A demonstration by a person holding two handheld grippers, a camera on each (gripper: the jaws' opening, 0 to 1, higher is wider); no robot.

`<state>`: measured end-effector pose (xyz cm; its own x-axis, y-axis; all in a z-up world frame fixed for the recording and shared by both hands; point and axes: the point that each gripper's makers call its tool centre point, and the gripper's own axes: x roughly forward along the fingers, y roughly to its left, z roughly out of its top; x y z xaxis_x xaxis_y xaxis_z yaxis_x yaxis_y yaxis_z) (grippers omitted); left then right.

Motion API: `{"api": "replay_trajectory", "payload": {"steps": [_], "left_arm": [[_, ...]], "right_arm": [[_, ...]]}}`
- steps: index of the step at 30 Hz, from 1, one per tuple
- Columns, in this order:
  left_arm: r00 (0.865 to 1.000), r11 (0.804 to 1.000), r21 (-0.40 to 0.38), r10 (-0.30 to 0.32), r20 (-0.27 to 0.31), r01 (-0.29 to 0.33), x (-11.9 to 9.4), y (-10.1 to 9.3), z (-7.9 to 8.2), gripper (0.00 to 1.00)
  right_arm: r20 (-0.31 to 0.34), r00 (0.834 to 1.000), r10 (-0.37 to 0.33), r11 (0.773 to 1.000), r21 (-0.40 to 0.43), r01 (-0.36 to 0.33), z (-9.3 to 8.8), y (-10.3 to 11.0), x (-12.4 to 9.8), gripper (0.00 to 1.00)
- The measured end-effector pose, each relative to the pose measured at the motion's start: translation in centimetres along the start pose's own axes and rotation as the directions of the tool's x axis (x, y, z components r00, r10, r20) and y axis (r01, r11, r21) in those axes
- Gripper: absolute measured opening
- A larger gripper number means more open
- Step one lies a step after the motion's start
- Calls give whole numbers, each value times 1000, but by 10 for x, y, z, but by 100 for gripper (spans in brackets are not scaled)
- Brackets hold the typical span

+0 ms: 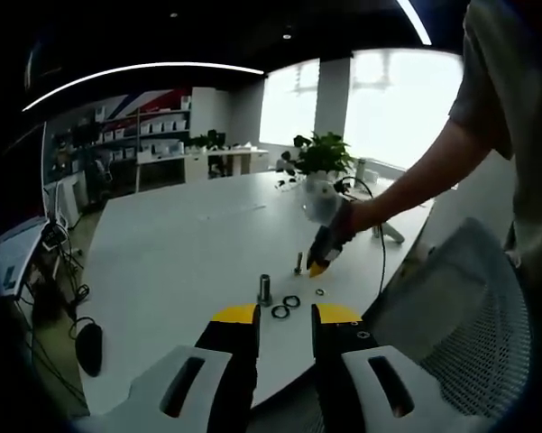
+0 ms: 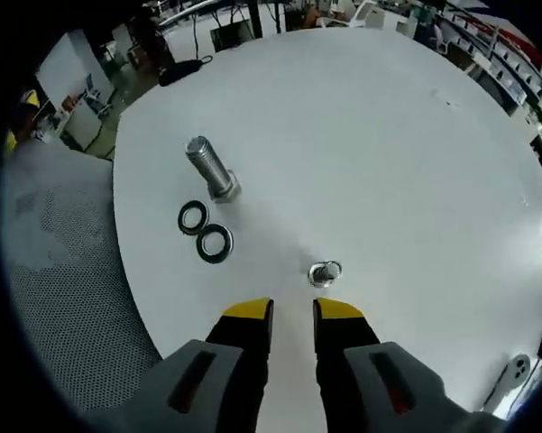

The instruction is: Place the washer onto the threaded stud by aligning its center hole with the stud, sliding it down to the base, and recovering from edge contact or off-axis alignment until the washer reaches the visible bottom stop.

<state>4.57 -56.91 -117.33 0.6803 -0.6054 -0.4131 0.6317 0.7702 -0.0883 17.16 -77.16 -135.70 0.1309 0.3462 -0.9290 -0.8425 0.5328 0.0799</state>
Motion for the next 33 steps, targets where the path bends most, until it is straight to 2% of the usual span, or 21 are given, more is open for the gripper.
{"api": "replay_trajectory", "payload": {"steps": [4,8,15,24,27,33], "left_arm": [[1000,1000,0,3,3,-3,0,0,0,21],[1000,1000,0,5,5,-5,-1,1,1,21],[1000,1000,2,8,9,-8,-1,1,1,21],[1000,1000,1,4,17,-4,-1,0,3,21],[1000,1000,4,-10,12,10,-1,-3,2,20],[1000,1000,4,-26,13,26,-1,-6,3,20]], "right_arm": [[-31,999,18,998,-52,-20,-11,18,6,20],[-42,999,33,997,-75,-36,-12,29,7,20],[-86,996,17,993,-112,-27,-18,29,13,20],[-86,996,-37,986,-168,23,-18,26,14,17],[-112,992,-53,978,-205,29,-17,28,15,17],[-162,985,-56,981,-190,24,-15,25,17,16]]}}
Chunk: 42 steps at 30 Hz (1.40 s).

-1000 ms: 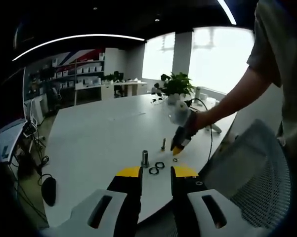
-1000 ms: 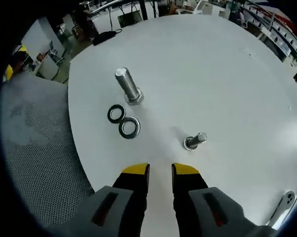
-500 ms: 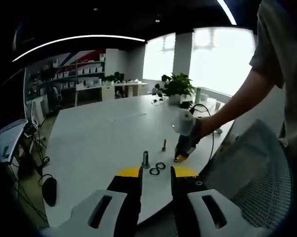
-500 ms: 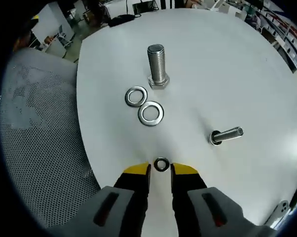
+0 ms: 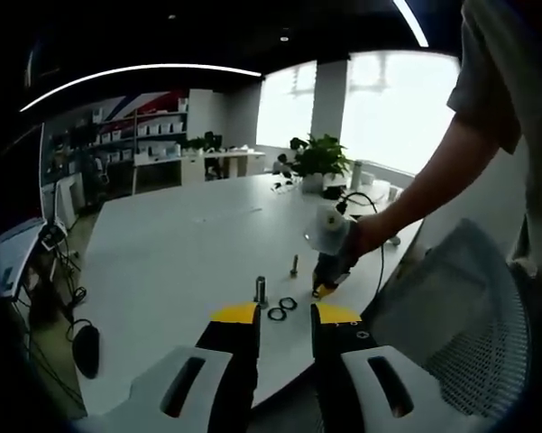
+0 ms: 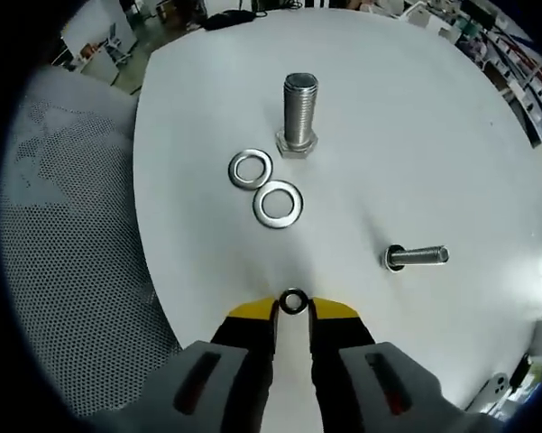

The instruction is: Place the washer onto the threaded stud by aligning its center hole with the stud, sliding it down to the base, and recovering from edge contact or off-axis alignment until the washer reaches the visible bottom stop.

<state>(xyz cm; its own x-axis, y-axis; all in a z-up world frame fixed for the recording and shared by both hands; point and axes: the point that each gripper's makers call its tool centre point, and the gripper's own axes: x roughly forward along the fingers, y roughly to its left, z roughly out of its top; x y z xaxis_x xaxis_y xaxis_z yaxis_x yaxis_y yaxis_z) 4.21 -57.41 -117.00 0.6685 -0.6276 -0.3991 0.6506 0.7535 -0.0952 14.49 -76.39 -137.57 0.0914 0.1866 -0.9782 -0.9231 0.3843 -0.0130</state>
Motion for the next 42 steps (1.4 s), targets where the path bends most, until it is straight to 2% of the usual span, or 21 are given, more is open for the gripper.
{"api": "replay_trajectory", "payload": {"steps": [11,15,18,21,27,33,36,42], "left_arm": [[1000,1000,1,-10,14,10,-1,0,2,19],[1000,1000,3,-21,1,21,-1,-1,0,19],[999,1000,-6,-24,23,24,-2,-1,3,20],[999,1000,-1,-30,35,30,-3,-2,5,20],[998,998,8,-68,13,68,-1,-9,2,20],[995,996,14,-83,46,83,-3,-11,8,20],[994,995,16,-96,45,95,-2,-13,8,20],[993,995,13,-99,69,99,-2,-14,12,20]], "right_arm": [[-90,996,-20,999,24,22,1,0,2,15],[-104,994,-29,996,75,37,0,0,1,15],[-122,992,-35,995,90,46,1,-1,1,15],[-114,993,-44,986,153,61,0,0,1,14],[-96,994,-55,967,243,77,0,-3,2,14],[-88,994,-63,950,301,87,1,-3,1,14],[-76,994,-73,939,331,94,2,-3,0,14],[-75,994,-83,928,357,105,2,-3,0,14]]}}
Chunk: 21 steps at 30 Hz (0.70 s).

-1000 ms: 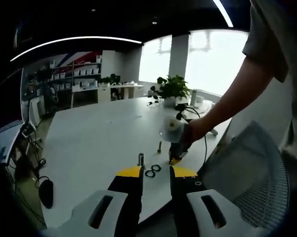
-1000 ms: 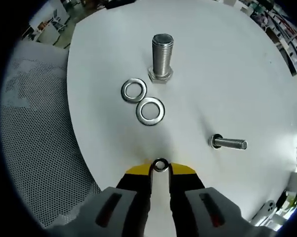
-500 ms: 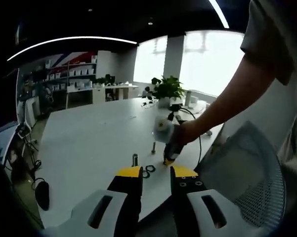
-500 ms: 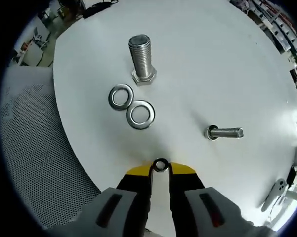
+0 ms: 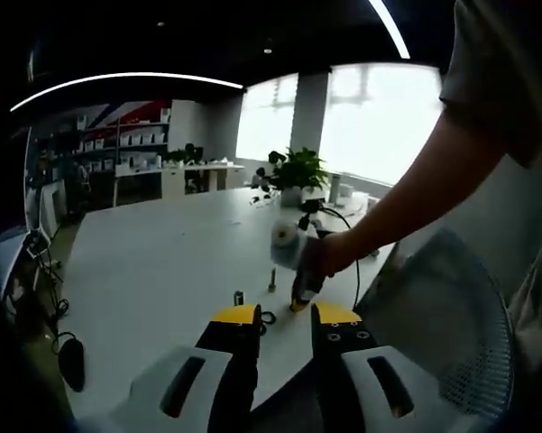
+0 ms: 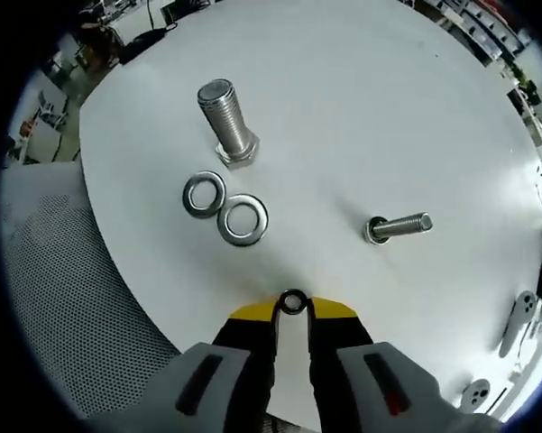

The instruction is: Place the washer onto the threaded stud by aligning its center hole with the stud, sliding it down to the base, and recovering from edge contact or off-axis alignment until the washer reaches the visible bottom stop.

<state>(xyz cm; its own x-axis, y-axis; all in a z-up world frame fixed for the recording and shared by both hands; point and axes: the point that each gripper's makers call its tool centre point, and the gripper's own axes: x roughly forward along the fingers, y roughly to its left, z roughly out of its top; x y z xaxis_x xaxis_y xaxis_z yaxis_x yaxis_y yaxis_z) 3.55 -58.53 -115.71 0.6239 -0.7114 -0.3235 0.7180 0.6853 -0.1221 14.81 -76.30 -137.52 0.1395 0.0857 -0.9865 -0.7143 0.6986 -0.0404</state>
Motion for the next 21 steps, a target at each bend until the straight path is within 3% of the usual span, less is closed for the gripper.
{"api": "replay_trajectory", "payload": {"steps": [4,13,21], "left_arm": [[1000,1000,-5,-15,-25,15,2,-2,-5,21],[1000,1000,-5,-22,-15,22,2,-4,-4,22],[999,999,-3,-32,-34,32,3,-6,-7,22]], "right_arm": [[5,1000,-7,1000,22,7,0,-2,1,14],[54,998,-18,997,81,14,0,-3,0,13],[42,999,-20,997,76,17,2,-3,0,13]]}}
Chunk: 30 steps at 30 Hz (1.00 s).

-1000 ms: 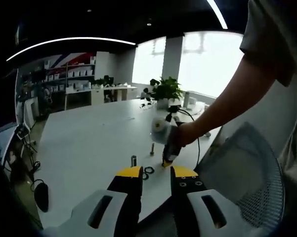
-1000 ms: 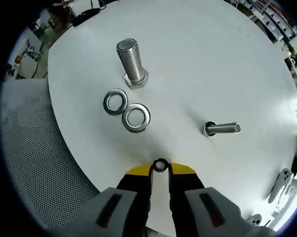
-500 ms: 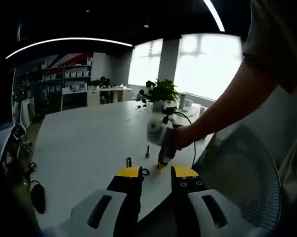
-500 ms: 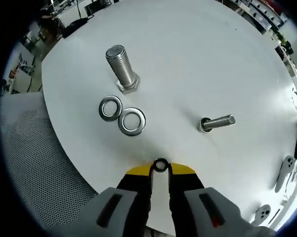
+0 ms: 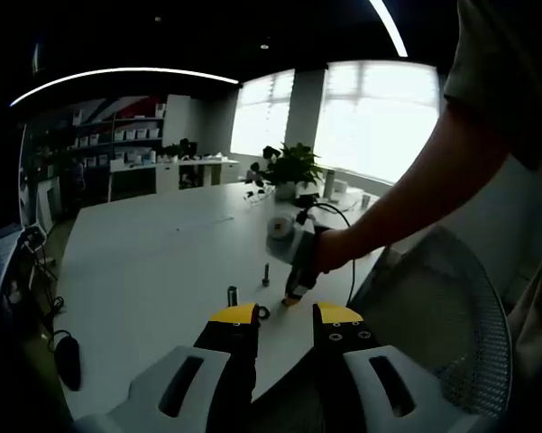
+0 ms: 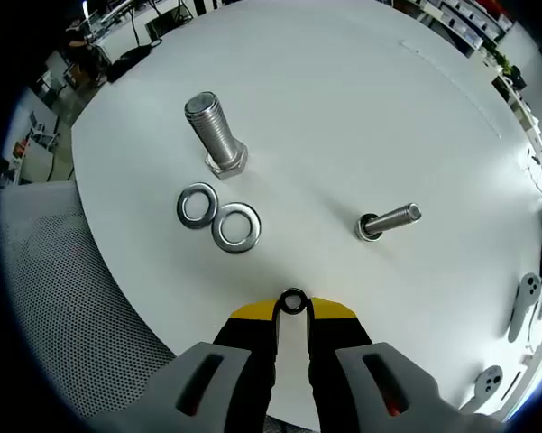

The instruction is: Place the washer onto the threaded stud by aligning its center hole with the stud, sliding it down to the base, and recovering from edge contact or off-axis alignment until the washer reaches the visible bottom stop.

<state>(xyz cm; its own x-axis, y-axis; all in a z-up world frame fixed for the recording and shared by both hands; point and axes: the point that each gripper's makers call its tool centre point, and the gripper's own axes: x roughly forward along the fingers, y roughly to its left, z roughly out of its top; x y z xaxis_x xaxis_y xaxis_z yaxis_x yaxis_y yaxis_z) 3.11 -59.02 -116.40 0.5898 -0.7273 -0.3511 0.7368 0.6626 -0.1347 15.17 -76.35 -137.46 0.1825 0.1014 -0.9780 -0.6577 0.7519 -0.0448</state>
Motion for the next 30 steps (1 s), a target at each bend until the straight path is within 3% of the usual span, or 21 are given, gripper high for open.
{"api": "replay_trajectory", "payload": {"steps": [8,16,20,30], "left_arm": [[1000,1000,12,-2,-2,2,-1,-1,0,22],[1000,1000,19,14,5,-14,-3,1,2,22],[1000,1000,23,13,7,-13,-3,0,3,22],[1000,1000,21,19,1,-19,-1,1,3,22]], "right_arm": [[5,1000,3,999,34,-3,0,-1,0,13],[5,1000,-2,994,109,1,-2,14,-10,13],[-1,1000,-1,984,180,2,-1,4,-7,13],[-14,1000,-21,980,200,24,-10,-10,-10,13]]}}
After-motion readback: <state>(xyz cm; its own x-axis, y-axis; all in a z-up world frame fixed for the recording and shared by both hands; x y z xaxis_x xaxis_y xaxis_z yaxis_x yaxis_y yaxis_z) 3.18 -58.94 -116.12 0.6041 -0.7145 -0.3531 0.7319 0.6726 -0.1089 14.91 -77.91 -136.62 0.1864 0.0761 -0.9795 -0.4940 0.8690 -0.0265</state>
